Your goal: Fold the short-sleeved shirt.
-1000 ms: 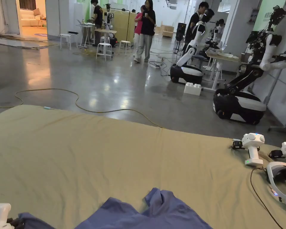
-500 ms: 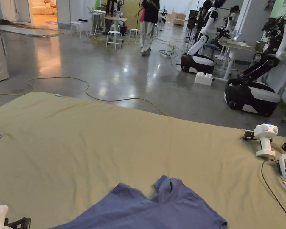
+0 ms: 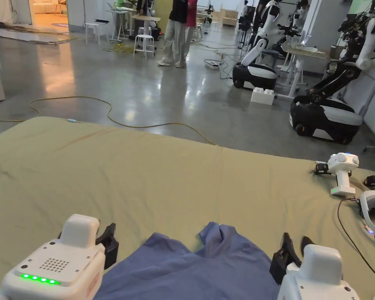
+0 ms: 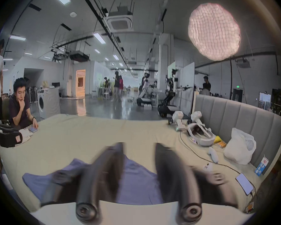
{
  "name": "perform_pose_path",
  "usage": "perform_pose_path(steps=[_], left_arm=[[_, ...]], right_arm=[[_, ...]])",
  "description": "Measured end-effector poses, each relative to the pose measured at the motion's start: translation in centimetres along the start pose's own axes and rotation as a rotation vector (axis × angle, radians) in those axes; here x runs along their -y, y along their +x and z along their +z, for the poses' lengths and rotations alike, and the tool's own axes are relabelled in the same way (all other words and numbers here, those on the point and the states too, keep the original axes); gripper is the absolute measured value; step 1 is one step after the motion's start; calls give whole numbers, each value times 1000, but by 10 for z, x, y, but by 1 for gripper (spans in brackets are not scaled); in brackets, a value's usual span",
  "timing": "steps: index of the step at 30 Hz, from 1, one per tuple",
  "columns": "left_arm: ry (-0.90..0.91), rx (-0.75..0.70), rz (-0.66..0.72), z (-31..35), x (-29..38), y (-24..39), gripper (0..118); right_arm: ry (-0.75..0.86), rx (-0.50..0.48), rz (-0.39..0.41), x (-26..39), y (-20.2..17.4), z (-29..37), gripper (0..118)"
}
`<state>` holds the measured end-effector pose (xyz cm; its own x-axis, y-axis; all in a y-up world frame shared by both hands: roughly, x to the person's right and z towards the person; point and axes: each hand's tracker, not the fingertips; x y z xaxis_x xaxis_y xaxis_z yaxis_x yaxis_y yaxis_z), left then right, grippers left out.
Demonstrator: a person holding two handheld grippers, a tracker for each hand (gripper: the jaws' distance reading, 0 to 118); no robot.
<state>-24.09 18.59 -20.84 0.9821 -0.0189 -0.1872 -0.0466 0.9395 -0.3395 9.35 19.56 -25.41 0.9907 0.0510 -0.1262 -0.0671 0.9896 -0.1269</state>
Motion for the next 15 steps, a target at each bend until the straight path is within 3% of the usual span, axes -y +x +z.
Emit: perform_pose_path(steps=[1, 3, 4, 6, 15], left_arm=[[12, -9, -2, -1, -4, 7, 18], [41, 8, 12, -7, -6, 10, 12], [77, 32, 28, -6, -8, 12, 4], [126, -4, 14, -4, -9, 17, 0], [263, -50, 22, 15, -3, -2, 0]], right_arm=[[13, -8, -1, -1, -3, -1, 8], [23, -3, 1, -5, -9, -1, 0], [43, -45, -17, -7, -9, 0, 0], [52, -26, -14, -8, -13, 1, 0], [47, -55, -47, -10, -18, -3, 0]])
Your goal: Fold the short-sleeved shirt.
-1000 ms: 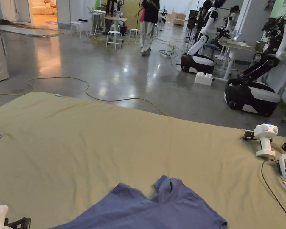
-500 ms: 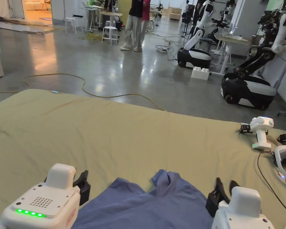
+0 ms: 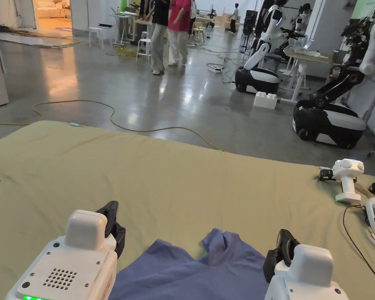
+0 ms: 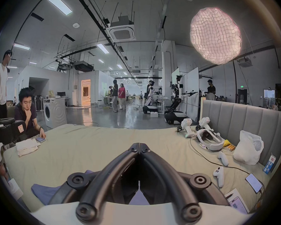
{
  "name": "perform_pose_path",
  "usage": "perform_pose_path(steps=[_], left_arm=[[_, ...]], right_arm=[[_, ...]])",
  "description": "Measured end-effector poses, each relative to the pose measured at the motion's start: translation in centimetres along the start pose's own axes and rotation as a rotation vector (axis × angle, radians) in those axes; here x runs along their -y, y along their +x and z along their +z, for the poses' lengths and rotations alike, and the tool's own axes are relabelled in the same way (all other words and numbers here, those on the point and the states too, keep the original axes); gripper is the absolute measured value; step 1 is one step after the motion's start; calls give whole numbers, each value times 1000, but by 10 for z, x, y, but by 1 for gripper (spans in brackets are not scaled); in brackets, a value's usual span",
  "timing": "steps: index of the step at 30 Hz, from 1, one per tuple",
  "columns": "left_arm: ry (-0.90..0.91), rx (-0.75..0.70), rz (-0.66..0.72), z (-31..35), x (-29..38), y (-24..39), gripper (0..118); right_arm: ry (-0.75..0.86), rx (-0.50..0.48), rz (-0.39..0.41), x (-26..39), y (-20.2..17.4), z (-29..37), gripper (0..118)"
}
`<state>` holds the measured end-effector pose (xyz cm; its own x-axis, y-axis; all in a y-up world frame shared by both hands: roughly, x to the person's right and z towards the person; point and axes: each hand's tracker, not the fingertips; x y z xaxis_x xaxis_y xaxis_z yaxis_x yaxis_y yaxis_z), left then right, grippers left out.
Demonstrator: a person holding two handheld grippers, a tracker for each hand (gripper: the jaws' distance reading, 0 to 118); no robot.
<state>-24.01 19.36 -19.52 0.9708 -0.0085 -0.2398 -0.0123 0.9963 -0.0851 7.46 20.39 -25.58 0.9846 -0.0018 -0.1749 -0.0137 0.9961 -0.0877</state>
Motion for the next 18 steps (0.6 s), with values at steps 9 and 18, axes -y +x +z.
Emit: perform_pose_path(steps=[9, 18], left_arm=[[-239, -92, 14, 8, 34, -85, 0], [-776, -128, 425, -18, 112, -191, 33]], right_arm=[[-71, -48, 22, 13, -9, -19, 0], [-166, -71, 61, 37, -21, -33, 0]])
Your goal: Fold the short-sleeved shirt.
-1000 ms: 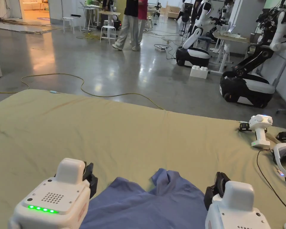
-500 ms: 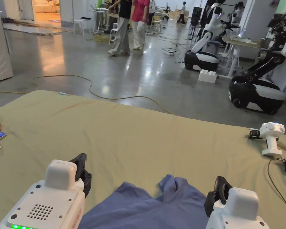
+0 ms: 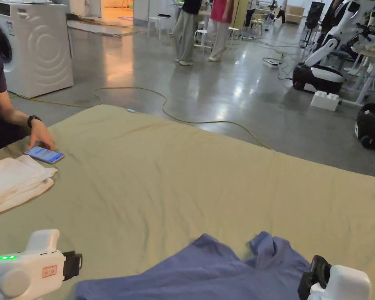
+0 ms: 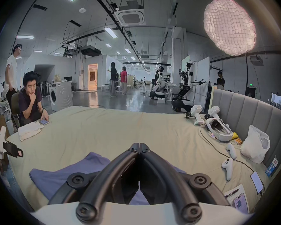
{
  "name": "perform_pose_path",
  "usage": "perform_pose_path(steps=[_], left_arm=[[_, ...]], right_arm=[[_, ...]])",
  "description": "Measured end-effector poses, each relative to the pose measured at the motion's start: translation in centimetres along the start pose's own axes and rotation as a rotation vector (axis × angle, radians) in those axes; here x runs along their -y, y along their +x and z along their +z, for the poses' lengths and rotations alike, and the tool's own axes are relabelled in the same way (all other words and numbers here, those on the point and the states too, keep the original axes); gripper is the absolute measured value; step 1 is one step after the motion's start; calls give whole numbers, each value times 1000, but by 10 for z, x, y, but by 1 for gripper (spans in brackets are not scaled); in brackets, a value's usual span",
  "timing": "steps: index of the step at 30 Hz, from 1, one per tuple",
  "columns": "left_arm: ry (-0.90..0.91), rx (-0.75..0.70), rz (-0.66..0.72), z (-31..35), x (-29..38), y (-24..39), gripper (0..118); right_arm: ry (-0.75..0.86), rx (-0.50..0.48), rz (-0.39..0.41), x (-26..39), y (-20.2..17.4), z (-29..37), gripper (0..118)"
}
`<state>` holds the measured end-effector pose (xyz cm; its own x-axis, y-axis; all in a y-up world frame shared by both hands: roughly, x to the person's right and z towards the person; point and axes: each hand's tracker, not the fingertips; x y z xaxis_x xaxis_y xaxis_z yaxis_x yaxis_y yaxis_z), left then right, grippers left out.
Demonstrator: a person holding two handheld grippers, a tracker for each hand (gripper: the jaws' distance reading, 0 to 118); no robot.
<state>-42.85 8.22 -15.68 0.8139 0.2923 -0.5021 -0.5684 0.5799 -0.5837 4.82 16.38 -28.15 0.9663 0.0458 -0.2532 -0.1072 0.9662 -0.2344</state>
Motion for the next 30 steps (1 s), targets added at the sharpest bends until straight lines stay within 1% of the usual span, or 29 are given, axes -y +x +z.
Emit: perform_pose_path(steps=[1, 2, 4, 8, 13, 15, 16, 17, 18, 20, 22, 23, 24, 25, 26, 27, 28, 30], left_arm=[[-52, 5, 26, -8, -1, -3, 54], [-78, 5, 50, -15, 0, -7, 63], [-128, -7, 62, -28, 2, -9, 63], [-176, -37, 36, -47, 2, 1, 64], [-231, -130, 25, -77, 2, 11, 63], [-196, -196, 8, -75, 7, 23, 63], [-167, -227, -28, -74, 12, 33, 62], [-161, -255, -87, -70, 16, 39, 58], [-148, -271, -131, -68, 21, 46, 50], [-142, -247, -144, -67, 24, 58, 25], [-155, -231, -169, -79, 24, 53, 7], [-164, -210, -178, -79, 23, 52, 7], [-164, -203, -184, -78, 23, 51, 6], [-163, -181, -184, -82, 22, 43, 6], [-161, -148, -176, -80, 20, 39, 6], [-156, -132, -161, -76, 19, 35, 6], [-149, -124, -145, -71, 18, 31, 6], [-121, -123, -135, -49, 18, 40, 6]], right_arm=[[-9, -4, -2, 2, -1, -2, 0], [-13, -7, -4, 3, -1, -3, 0], [-27, -7, 3, 6, -2, -4, 0], [-47, -8, 15, 10, -3, -8, 0], [-76, -1, 25, 17, -3, -14, 0], [-89, 4, 27, 20, -2, -17, 0], [-95, 5, 26, 22, -1, -18, 0], [-103, 10, 23, 24, 0, -20, 0], [-116, 13, 20, 26, 2, -24, 0], [-142, 16, 15, 30, 6, -34, 0], [-182, 19, 19, 32, 13, -51, 0], [-208, 16, 22, 32, 16, -62, 0], [-249, 3, 46, 32, 21, -76, 0], [-287, -9, 61, 31, 28, -92, 10], [-316, -6, 73, 30, 34, -107, 29], [-366, -26, 90, 29, 42, -128, 50], [-411, -52, 80, 28, 55, -154, 69], [-487, -45, 121, 28, 68, -194, 69]])
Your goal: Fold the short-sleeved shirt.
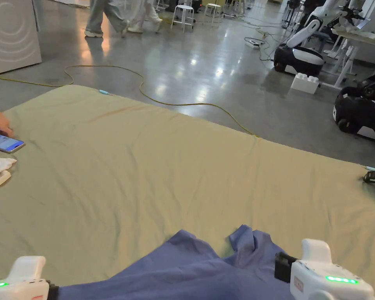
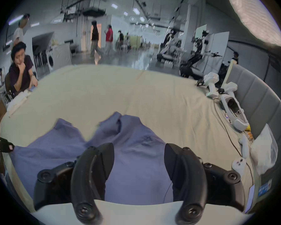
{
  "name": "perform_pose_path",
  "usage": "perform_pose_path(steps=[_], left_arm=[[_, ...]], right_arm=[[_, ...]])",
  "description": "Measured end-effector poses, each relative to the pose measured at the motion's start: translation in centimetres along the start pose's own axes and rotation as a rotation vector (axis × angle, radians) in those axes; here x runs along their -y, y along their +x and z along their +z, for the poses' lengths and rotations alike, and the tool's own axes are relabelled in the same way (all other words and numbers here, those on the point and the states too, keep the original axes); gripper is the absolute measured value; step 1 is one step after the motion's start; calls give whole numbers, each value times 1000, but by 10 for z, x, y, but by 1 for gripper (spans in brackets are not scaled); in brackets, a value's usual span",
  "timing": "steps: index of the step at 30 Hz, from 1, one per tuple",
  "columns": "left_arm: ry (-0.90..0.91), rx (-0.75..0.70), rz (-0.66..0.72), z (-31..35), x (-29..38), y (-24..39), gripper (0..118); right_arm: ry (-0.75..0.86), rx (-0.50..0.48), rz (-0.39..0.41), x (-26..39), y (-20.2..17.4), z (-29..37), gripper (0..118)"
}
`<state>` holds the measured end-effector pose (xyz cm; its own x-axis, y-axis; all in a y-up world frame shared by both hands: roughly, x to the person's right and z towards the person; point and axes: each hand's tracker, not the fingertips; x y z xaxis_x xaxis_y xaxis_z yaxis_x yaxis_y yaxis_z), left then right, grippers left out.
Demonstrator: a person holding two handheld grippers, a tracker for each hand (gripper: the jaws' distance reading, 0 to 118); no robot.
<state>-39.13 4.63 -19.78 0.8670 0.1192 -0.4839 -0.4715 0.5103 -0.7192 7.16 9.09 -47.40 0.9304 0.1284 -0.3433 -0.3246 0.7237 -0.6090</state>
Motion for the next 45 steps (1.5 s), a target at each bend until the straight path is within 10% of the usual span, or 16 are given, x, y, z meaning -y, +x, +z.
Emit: perform_pose_path(steps=[15, 21, 45], left_arm=[[57, 39, 25, 18, 1, -3, 6], [54, 22, -16, 16, 6, 3, 6], [523, 149, -172, 169, -130, 68, 6]], right_arm=[[-366, -141, 56, -35, 25, -150, 68], [-313, -129, 128, -29, 10, -141, 6], [471, 62, -69, -95, 130, 197, 4]])
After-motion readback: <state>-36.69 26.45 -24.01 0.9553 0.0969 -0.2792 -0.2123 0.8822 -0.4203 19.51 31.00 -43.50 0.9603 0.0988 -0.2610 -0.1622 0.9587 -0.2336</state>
